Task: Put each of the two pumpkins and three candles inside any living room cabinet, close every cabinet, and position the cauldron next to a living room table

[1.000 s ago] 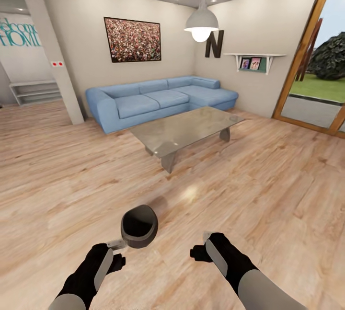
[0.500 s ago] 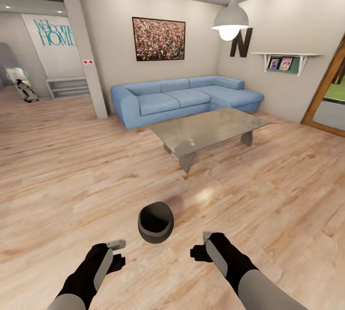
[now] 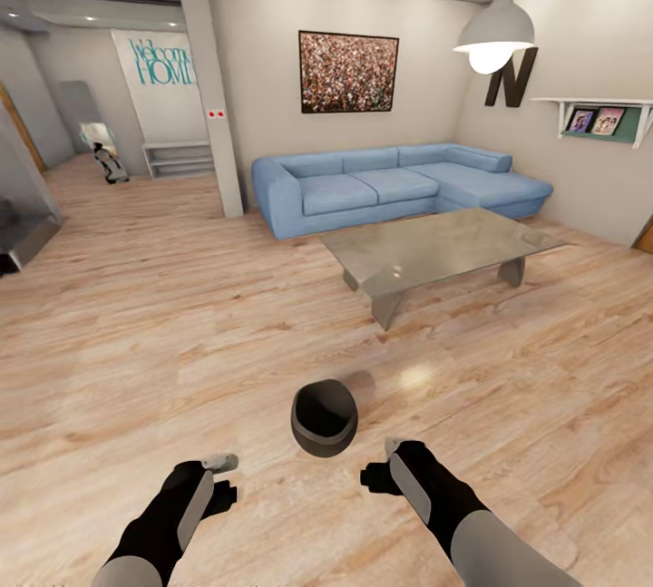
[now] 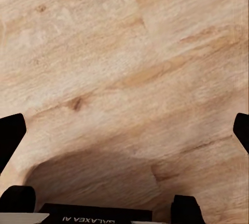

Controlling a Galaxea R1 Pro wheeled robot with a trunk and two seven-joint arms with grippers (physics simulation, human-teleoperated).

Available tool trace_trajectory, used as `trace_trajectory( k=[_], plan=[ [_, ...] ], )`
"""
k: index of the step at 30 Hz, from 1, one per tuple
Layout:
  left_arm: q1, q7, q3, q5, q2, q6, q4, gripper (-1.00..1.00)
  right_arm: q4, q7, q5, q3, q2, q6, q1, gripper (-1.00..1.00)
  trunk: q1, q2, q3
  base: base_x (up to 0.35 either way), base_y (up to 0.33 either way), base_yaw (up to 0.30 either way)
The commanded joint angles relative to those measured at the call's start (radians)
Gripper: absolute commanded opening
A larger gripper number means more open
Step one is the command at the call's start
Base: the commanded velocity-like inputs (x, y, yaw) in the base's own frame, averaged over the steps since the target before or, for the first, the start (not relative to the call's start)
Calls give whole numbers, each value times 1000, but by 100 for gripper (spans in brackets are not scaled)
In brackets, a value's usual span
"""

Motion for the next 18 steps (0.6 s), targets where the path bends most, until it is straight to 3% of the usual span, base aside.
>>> trace_trajectory(
  k=[1,6,18],
  plan=[
    [0,0,0,0,0,0,0,100,0,-1,0,0,1,-15,0,100,0,0,0,0,0,109],
    [0,0,0,0,1,0,0,100,2,-1,0,1,-3,-94,0,100,0,0,-1,0,0,34],
    [0,0,1,0,2,0,0,100,14,-3,0,2,1,-99,0,100,0,0,-1,0,0,1]
  ],
)
